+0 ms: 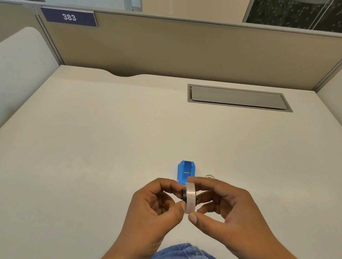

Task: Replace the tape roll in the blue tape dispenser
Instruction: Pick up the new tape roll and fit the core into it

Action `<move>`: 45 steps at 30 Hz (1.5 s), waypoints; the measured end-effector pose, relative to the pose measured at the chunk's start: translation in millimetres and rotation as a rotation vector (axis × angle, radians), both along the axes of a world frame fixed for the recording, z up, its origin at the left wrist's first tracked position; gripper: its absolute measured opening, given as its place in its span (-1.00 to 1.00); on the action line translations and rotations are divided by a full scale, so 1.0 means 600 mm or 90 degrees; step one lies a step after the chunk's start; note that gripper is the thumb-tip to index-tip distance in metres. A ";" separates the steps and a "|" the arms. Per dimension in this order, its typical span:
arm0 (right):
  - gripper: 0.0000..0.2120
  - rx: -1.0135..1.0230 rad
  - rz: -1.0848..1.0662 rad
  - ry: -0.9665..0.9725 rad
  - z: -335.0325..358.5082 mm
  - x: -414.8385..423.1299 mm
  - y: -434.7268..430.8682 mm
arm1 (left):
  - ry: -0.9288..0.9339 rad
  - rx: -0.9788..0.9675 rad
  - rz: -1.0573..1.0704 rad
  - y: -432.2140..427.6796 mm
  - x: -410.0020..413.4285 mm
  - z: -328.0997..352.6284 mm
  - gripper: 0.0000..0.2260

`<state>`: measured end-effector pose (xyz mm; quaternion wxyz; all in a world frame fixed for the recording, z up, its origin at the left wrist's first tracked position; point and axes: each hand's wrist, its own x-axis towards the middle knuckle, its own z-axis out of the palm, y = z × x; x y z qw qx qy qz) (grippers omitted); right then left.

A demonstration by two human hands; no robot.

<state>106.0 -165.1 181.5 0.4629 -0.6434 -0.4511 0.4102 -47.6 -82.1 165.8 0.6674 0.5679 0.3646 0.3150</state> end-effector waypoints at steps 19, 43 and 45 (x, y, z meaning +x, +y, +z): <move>-0.64 -0.035 -0.071 0.117 -0.007 -0.004 -0.004 | -0.070 -0.120 0.001 -0.009 -0.001 -0.014 -0.89; -0.59 -0.022 -0.053 0.266 -0.008 0.015 0.010 | -0.124 -0.203 0.022 0.007 0.006 -0.017 -0.81; -0.57 -0.021 -0.066 0.215 -0.006 0.012 0.010 | -0.115 -0.177 0.020 0.005 0.007 -0.015 -0.79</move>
